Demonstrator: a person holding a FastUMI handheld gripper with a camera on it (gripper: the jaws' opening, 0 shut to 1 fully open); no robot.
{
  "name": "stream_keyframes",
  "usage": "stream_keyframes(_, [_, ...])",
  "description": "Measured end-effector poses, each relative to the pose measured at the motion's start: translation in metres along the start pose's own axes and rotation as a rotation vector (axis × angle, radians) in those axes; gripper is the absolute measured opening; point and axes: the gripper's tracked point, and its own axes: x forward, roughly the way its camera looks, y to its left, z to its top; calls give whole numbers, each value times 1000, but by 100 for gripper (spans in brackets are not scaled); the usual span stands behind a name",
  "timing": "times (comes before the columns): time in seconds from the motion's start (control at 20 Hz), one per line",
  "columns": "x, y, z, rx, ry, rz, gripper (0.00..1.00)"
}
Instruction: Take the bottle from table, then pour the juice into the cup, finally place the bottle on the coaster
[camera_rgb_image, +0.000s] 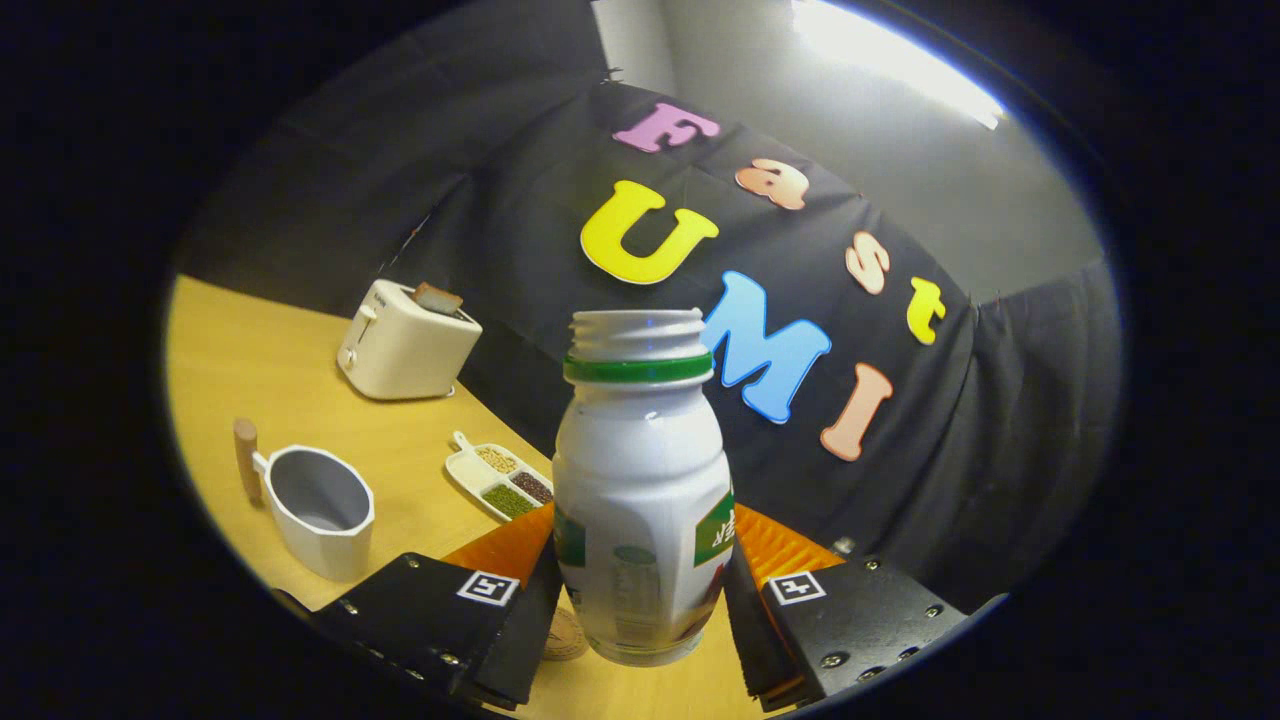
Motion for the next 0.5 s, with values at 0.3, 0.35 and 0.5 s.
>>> stream_keyframes(0.3, [8, -16, -14, 198, 25, 33, 76])
stream_keyframes(0.35, [9, -15, -17, 210, 26, 40, 76])
stream_keyframes(0.5, [12, -14, -19, 256, 26, 47, 75])
